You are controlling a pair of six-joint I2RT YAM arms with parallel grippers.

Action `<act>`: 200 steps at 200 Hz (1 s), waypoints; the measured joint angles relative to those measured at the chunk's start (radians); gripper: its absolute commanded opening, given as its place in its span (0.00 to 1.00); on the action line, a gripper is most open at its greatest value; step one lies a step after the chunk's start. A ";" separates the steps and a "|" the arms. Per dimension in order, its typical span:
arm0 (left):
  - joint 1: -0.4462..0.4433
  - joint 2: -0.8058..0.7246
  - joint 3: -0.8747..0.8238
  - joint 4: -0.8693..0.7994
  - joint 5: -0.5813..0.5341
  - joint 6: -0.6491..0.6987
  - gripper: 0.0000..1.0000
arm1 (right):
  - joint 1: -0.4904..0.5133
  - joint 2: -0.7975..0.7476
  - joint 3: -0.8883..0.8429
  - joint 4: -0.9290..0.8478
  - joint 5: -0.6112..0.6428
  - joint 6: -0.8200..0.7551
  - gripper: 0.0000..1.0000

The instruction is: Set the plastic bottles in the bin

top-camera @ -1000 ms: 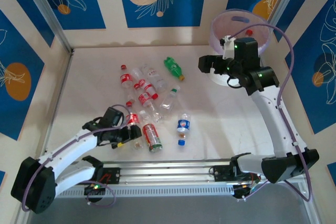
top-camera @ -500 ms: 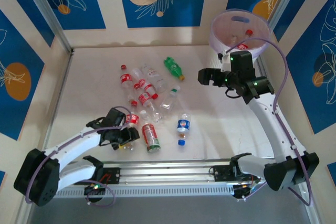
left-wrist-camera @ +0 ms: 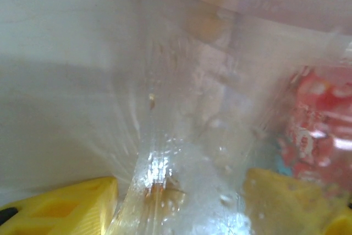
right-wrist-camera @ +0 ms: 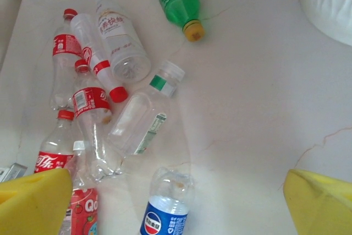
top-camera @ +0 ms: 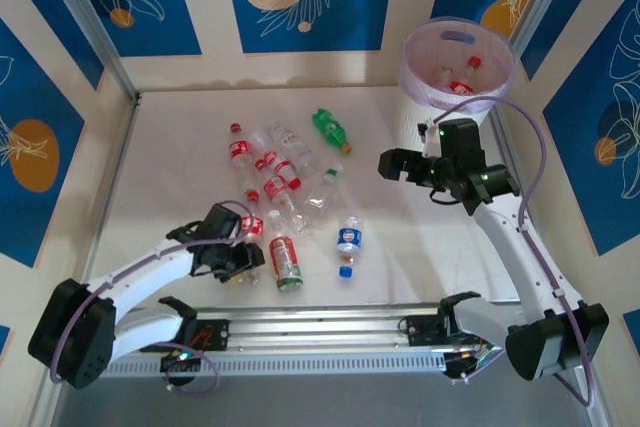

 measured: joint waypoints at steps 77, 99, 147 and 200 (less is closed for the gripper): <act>-0.004 -0.045 0.229 -0.039 -0.010 0.126 0.57 | 0.120 -0.001 -0.041 0.174 -0.246 0.103 0.98; -0.004 -0.035 0.245 0.026 0.008 0.150 0.56 | 0.206 0.056 -0.040 0.253 -0.274 0.144 0.98; -0.061 0.102 0.289 0.283 0.083 0.151 0.56 | 0.334 0.266 0.013 0.359 -0.287 0.213 0.98; -0.150 0.212 0.340 0.440 0.127 0.158 0.54 | 0.343 0.396 0.068 0.418 -0.274 0.229 0.92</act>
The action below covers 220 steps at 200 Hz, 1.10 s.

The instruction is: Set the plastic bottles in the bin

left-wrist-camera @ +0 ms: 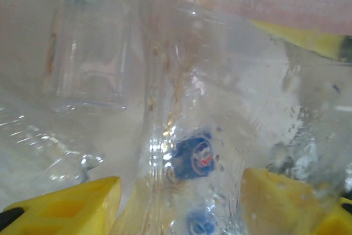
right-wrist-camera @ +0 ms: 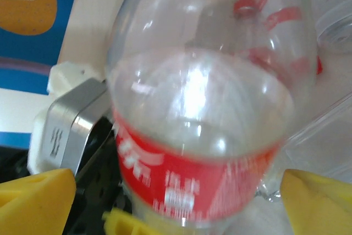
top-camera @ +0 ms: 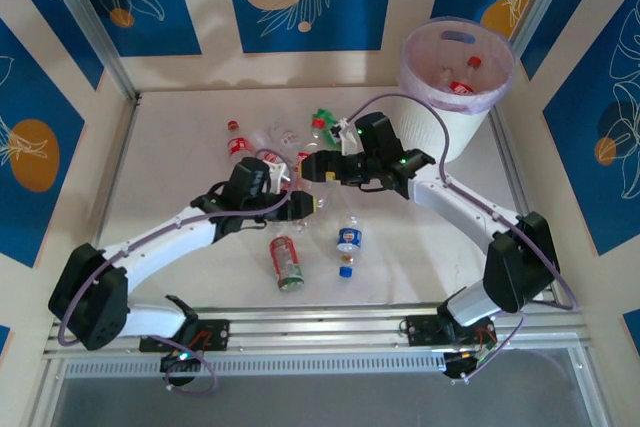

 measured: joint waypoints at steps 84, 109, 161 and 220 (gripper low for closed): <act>-0.039 0.026 0.000 0.032 0.008 -0.001 0.54 | -0.021 0.057 0.019 0.023 0.059 0.006 0.73; -0.040 0.026 -0.001 0.030 0.007 -0.001 0.59 | -0.020 0.057 0.019 0.036 0.059 0.011 0.64; -0.043 0.018 -0.023 0.060 0.004 -0.003 0.92 | -0.025 0.057 0.019 0.037 0.074 0.006 0.59; -0.045 -0.028 -0.042 0.063 -0.015 -0.003 1.00 | -0.031 0.057 0.019 0.037 0.091 0.006 0.58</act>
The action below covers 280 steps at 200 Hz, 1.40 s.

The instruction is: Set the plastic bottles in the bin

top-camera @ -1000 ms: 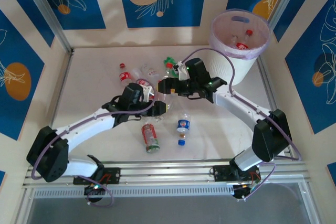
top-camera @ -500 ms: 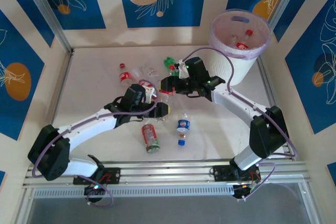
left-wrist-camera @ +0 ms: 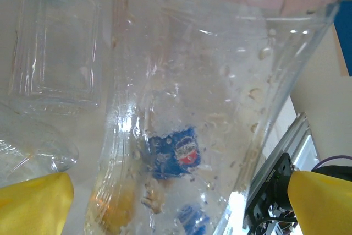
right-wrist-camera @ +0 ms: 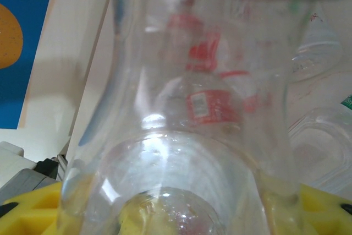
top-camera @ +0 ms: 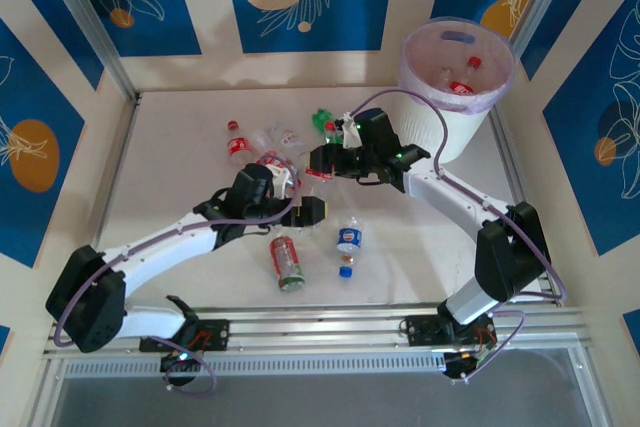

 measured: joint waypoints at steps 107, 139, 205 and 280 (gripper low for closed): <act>0.002 -0.101 -0.015 -0.058 -0.051 0.026 1.00 | -0.027 -0.042 0.227 -0.232 0.266 -0.256 0.52; 0.014 -0.117 -0.015 -0.088 -0.064 0.029 1.00 | -0.042 -0.098 0.297 -0.278 0.350 -0.378 0.52; 0.033 -0.080 -0.010 -0.169 -0.087 0.018 1.00 | -0.166 -0.161 0.493 -0.302 0.457 -0.555 0.52; 0.036 -0.077 -0.007 -0.193 -0.092 0.010 1.00 | -0.430 -0.111 0.648 -0.169 0.519 -0.595 0.52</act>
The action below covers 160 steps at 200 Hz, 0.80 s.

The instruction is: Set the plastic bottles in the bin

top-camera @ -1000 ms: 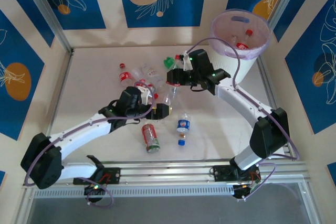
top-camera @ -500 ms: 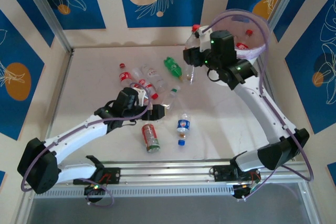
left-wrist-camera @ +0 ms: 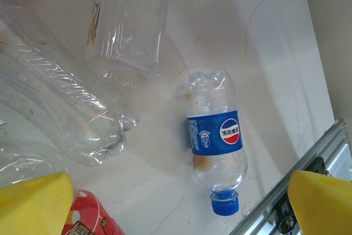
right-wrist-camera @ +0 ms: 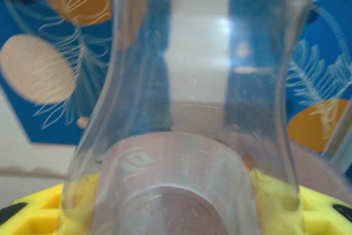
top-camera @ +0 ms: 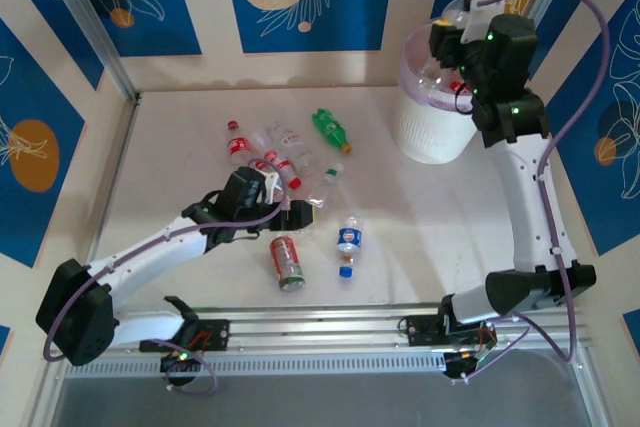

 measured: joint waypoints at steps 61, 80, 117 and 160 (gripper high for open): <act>0.012 -0.042 0.000 -0.065 -0.032 0.000 1.00 | -0.102 0.212 0.140 0.003 0.039 -0.008 0.52; 0.019 -0.064 0.000 -0.081 -0.043 0.001 1.00 | -0.112 0.281 0.142 -0.003 0.045 -0.008 0.52; 0.022 -0.077 -0.005 -0.092 -0.049 0.000 1.00 | -0.140 0.431 0.190 -0.055 0.044 -0.008 0.52; 0.024 -0.077 -0.010 -0.093 -0.054 0.000 1.00 | -0.173 0.558 0.240 -0.126 0.027 0.001 0.53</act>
